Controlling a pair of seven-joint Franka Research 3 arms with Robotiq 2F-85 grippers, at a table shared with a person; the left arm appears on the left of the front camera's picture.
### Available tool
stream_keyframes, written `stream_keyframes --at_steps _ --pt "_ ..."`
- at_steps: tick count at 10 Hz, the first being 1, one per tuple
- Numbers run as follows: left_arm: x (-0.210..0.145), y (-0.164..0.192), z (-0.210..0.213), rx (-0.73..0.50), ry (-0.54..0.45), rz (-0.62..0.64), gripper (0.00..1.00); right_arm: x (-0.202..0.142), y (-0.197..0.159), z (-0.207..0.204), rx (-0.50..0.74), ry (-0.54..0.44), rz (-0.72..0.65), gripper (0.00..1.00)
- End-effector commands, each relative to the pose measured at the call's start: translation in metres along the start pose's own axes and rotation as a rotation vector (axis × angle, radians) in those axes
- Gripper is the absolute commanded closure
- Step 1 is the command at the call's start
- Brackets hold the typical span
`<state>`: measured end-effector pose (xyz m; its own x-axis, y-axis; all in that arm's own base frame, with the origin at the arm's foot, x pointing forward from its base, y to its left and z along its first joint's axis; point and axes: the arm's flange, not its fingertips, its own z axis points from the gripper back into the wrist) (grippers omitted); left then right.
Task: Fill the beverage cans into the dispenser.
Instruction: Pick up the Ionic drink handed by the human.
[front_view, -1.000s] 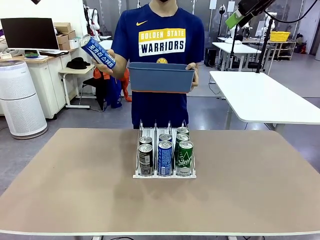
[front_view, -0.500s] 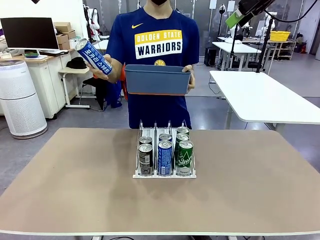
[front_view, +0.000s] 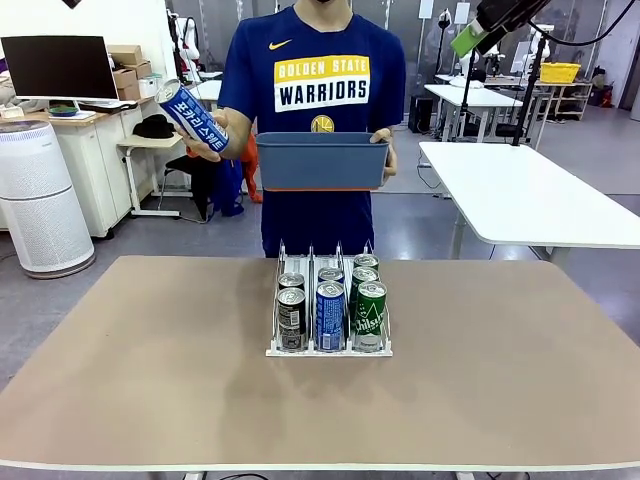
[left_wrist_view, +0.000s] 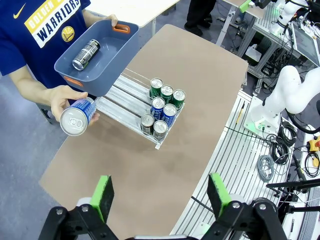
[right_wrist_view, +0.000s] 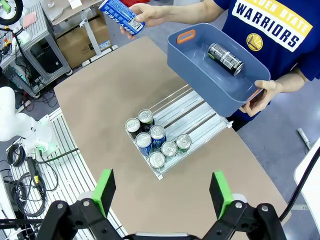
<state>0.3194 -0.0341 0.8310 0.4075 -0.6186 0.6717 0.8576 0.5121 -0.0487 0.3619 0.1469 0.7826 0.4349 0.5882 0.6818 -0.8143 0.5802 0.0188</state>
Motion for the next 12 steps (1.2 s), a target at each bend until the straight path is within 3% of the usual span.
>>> stream_keyframes --at_steps 1,4,6,7,12 --pt "-0.001 -0.001 0.000 0.009 0.002 -0.003 0.00 0.000 0.001 0.000 0.008 0.006 0.003 0.00" --pt "0.000 0.000 0.000 0.000 0.000 0.000 0.00 0.000 0.001 0.000 0.008 0.006 0.003 0.00" --pt "-0.001 0.028 -0.014 0.010 0.055 -0.013 0.00 0.000 0.001 0.000 0.008 0.006 0.003 0.00" --pt "-0.004 0.020 -0.020 0.023 0.079 -0.009 0.00 0.000 0.001 0.000 0.008 0.006 0.003 0.00" --pt "-0.009 0.045 -0.071 0.298 0.126 -0.125 0.00 0.000 0.001 0.000 0.008 0.006 0.003 0.00"
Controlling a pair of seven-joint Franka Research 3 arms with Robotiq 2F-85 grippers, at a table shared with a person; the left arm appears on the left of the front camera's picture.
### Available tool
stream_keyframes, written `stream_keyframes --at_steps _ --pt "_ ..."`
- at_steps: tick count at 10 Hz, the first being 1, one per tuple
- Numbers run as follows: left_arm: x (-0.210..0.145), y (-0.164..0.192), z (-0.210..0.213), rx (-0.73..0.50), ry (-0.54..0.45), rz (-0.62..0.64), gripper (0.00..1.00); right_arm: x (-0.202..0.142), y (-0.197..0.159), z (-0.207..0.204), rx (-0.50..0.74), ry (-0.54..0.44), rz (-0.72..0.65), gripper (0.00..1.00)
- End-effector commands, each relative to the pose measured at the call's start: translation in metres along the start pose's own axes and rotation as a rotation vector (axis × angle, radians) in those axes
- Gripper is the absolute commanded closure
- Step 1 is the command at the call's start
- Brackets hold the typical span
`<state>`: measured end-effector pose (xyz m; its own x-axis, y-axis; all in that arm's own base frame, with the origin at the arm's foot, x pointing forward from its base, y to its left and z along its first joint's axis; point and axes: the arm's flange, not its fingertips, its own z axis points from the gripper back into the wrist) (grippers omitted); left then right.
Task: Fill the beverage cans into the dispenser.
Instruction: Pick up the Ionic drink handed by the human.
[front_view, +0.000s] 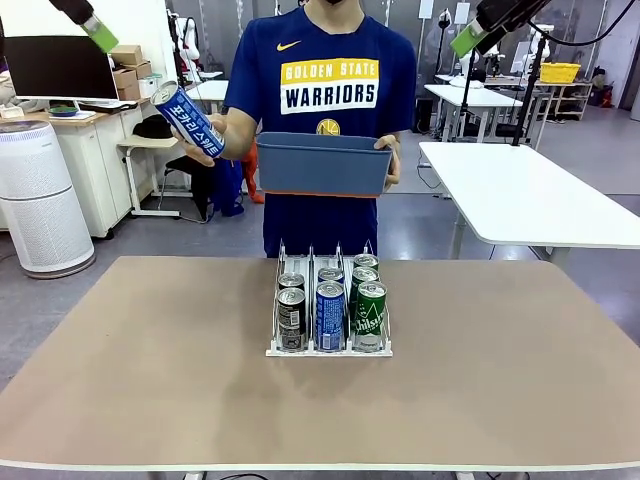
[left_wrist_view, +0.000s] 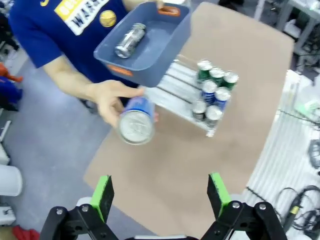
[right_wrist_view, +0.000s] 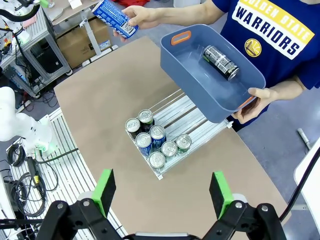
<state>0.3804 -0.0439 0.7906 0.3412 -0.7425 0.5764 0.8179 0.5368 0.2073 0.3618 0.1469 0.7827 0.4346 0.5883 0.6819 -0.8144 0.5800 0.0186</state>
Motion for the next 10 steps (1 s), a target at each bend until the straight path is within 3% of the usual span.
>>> stream_keyframes --at_steps 1,3,4,7,10 --pt "-0.012 -0.007 -0.025 0.059 0.008 0.025 0.00 0.000 0.001 0.000 0.008 0.006 0.002 0.00" --pt "-0.011 0.008 -0.042 0.049 -0.052 0.046 0.00 0.000 0.001 0.000 0.008 0.006 0.002 0.00" --pt "-0.004 0.005 -0.025 0.050 -0.005 0.006 0.00 0.000 0.001 0.000 0.008 0.006 0.002 0.00" --pt "-0.004 0.005 -0.025 0.050 -0.005 0.006 0.00 0.000 0.001 0.000 0.008 0.006 0.002 0.00" --pt "0.000 0.023 -0.053 0.106 -0.045 0.089 0.00 0.000 0.001 0.000 0.008 0.006 0.002 0.00"
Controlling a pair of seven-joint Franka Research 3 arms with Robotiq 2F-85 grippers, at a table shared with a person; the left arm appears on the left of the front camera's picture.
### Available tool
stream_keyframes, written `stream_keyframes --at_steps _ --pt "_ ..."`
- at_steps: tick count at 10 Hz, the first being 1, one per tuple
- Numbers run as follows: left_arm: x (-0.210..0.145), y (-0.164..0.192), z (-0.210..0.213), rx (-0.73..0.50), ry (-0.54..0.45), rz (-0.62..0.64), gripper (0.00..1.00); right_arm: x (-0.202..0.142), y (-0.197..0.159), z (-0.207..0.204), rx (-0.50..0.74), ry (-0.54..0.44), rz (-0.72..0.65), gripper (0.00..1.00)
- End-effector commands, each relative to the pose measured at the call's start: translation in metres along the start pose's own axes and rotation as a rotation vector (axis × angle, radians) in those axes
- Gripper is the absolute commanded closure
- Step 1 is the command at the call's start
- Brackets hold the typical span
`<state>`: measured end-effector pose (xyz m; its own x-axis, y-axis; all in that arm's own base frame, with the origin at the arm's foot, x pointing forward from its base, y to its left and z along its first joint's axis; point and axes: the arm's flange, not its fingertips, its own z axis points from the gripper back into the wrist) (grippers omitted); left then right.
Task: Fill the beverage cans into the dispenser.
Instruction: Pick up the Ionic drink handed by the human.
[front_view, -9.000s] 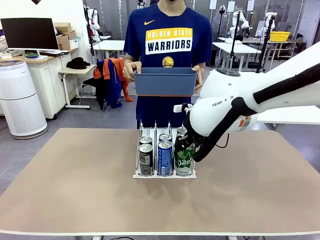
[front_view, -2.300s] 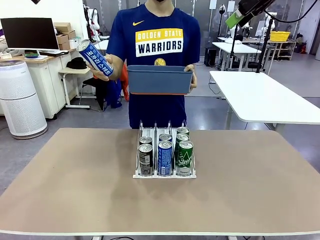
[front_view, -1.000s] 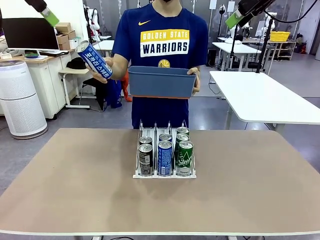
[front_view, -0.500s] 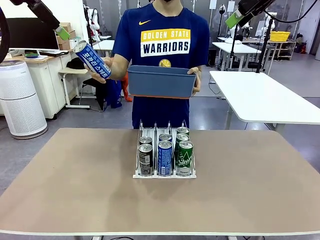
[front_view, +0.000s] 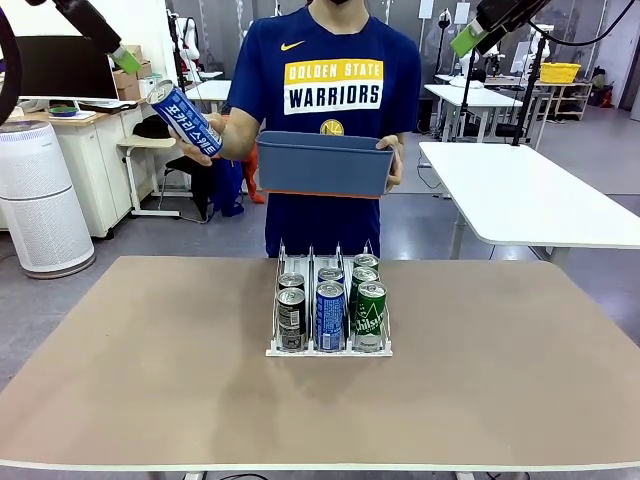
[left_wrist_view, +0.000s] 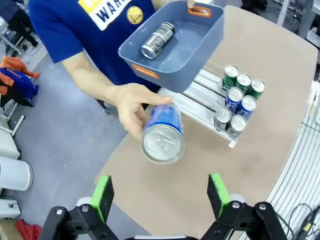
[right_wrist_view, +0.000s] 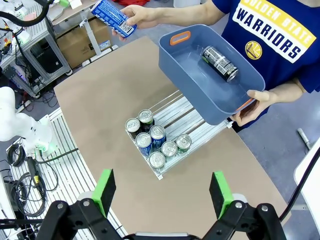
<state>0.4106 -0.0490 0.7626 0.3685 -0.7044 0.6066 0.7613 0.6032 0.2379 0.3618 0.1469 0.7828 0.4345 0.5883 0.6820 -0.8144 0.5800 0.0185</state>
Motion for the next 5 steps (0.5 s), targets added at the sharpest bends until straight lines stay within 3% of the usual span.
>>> stream_keyframes --at_steps 1,5 --pt "0.005 0.009 -0.025 0.060 -0.033 0.046 0.00 -0.001 0.001 0.000 0.008 0.006 0.002 0.00" --pt "0.007 0.014 -0.059 0.031 -0.061 0.005 0.00 -0.001 0.001 0.000 0.008 0.006 0.002 0.00"
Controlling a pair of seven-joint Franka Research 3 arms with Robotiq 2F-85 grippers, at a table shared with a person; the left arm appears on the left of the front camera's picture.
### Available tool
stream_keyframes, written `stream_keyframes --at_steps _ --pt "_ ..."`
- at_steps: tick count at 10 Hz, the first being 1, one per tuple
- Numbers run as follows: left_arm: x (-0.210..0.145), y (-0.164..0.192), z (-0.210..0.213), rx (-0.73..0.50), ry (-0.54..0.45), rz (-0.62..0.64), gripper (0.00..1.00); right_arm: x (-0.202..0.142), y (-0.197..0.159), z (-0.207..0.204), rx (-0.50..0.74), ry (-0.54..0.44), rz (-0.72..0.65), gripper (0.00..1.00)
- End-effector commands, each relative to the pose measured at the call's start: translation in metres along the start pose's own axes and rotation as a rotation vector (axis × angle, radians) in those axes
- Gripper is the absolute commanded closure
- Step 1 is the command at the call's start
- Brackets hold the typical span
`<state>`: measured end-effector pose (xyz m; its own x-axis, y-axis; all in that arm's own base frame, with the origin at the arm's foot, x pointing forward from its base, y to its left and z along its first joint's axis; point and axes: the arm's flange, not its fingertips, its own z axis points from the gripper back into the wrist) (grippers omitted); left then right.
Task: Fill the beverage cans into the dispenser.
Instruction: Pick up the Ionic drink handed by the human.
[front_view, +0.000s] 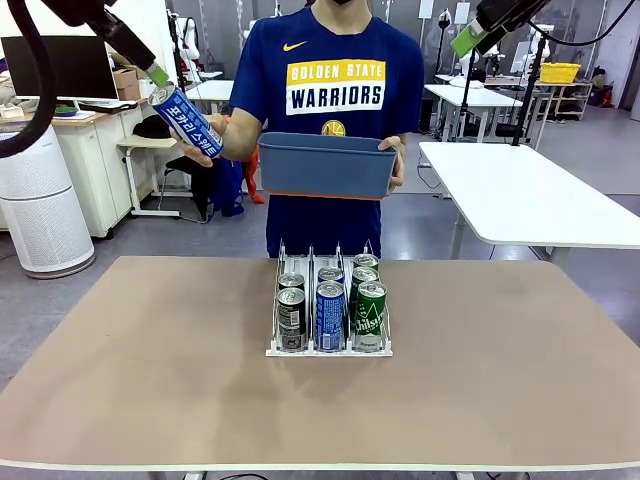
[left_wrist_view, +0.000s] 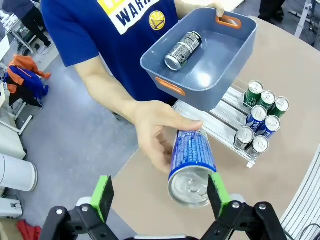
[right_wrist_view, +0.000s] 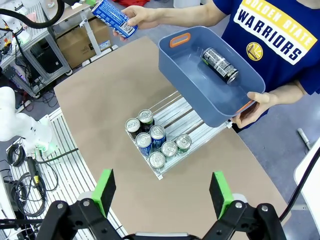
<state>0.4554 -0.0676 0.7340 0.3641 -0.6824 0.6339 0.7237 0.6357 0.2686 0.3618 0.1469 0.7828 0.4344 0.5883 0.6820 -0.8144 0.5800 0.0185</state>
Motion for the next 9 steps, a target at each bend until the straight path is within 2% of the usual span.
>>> stream_keyframes --at_steps 1,6,9 --pt "-0.0075 -0.0010 -0.0116 -0.061 -0.033 -0.002 0.00 -0.0005 0.0008 0.0001 0.008 0.006 0.002 0.00" --pt "-0.0085 0.0020 -0.0126 -0.098 -0.062 0.046 0.00 -0.0005 0.0008 0.0001 0.008 0.006 0.002 0.00" --pt "-0.0085 -0.0050 -0.0110 -0.127 -0.040 0.042 0.00 -0.0005 0.0008 0.0001 0.008 0.006 0.002 0.00"
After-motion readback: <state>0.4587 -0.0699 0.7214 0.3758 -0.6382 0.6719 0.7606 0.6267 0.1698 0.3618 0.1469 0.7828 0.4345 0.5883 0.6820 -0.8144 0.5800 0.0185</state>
